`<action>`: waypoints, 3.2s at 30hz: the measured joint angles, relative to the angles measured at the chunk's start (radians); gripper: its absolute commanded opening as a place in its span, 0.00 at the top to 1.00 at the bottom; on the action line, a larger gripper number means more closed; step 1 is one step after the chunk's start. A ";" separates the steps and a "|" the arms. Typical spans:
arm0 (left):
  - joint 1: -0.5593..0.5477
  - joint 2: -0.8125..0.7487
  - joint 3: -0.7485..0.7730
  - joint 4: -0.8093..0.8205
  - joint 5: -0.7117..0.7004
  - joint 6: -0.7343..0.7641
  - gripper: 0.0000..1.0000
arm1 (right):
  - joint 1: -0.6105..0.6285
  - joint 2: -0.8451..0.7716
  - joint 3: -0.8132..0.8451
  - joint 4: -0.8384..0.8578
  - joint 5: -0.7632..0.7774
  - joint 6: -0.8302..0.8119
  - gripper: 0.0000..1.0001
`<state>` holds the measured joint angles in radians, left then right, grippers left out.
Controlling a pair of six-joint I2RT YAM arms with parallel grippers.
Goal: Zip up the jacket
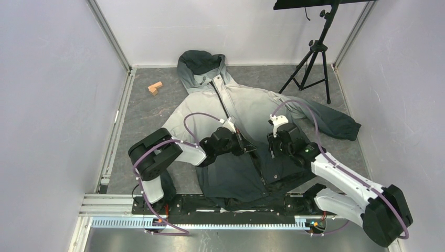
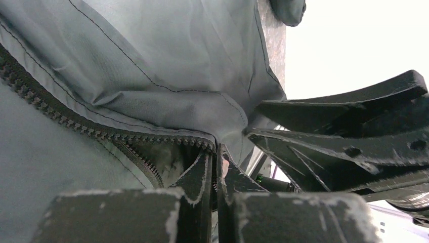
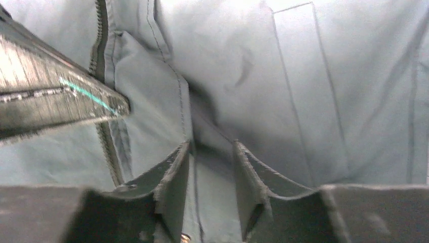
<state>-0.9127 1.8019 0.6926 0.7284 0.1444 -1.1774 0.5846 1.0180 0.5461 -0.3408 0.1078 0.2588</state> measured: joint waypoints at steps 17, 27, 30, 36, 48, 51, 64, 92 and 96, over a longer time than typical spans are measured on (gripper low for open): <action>0.017 -0.034 0.018 -0.002 0.097 0.057 0.98 | 0.045 -0.363 -0.148 -0.124 -0.307 0.032 0.37; 0.012 -0.131 0.034 -0.067 0.094 0.059 0.98 | 0.075 -0.344 -0.229 0.057 -0.270 0.096 0.33; -0.013 -0.154 0.072 -0.159 0.045 0.090 0.98 | 0.075 -0.383 -0.232 0.105 -0.273 0.109 0.32; -0.096 -0.235 0.127 -0.295 -0.092 0.143 0.98 | 0.077 -0.404 -0.256 0.219 -0.303 0.134 0.42; -0.097 -0.253 0.136 -0.341 -0.134 0.147 0.98 | 0.079 -0.399 -0.288 0.269 -0.154 0.155 1.00; -0.090 -0.253 0.157 -0.374 -0.125 0.154 0.91 | 0.079 -0.409 -0.288 0.267 -0.148 0.154 1.00; -0.004 -0.446 0.034 -0.413 -0.012 0.212 0.09 | 0.073 -0.325 -0.081 -0.004 -0.067 0.294 1.00; -0.181 -0.144 0.081 -0.225 0.008 0.224 0.46 | 0.074 -0.228 0.032 -0.092 -0.020 0.365 1.00; -0.181 -0.122 0.111 -0.249 -0.001 0.225 0.56 | 0.074 -0.213 0.042 -0.085 -0.021 0.365 1.00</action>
<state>-1.0935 1.6794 0.8036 0.4789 0.1432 -0.9527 0.6582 0.8047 0.5884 -0.4259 0.0868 0.6239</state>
